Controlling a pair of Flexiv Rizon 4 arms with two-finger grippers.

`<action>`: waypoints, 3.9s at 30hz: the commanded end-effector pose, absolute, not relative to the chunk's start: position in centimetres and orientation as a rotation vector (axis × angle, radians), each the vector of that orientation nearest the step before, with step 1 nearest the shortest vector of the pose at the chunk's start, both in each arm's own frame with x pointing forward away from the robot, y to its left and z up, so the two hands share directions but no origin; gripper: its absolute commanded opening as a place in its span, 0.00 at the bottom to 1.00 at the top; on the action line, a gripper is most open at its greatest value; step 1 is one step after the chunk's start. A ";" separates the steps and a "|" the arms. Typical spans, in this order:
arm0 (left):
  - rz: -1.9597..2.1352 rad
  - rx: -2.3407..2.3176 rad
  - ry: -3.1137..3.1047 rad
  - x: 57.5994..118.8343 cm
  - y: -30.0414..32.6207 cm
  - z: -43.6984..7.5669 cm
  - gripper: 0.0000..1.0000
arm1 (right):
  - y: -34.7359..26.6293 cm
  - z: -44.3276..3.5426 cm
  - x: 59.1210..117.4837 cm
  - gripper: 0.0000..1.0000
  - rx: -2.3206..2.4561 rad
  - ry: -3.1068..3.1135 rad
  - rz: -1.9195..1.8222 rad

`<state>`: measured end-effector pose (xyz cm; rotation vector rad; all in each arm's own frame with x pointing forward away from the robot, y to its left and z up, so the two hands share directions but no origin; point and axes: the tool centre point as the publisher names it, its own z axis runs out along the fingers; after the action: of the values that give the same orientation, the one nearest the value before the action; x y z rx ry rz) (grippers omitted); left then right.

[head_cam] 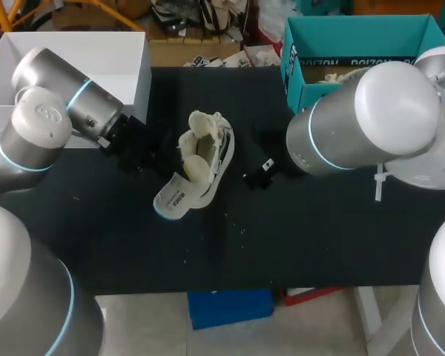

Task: Take the shoe out of the shoebox, open the shoe tongue, remove and reinsert the insole, then place the shoe into the shoebox

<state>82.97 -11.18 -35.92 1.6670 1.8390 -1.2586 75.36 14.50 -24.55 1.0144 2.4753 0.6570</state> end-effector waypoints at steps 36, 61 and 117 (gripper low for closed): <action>-1.177 1.632 1.908 87.8 -12.4 -37.8 0.21 | 14.4 -24.6 75.3 1.00 1.014 2.474 0.660; -1.257 1.669 1.870 85.5 -10.8 -35.9 0.00 | 14.4 -24.6 75.3 1.00 1.014 2.474 0.660; -1.506 1.745 1.868 83.1 -11.3 -34.7 1.00 | 14.4 -24.6 75.3 1.00 1.014 2.474 0.660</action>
<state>84.00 -11.74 -35.27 1.7517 1.8580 -1.5525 75.35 14.49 -24.55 1.0144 2.4753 0.6572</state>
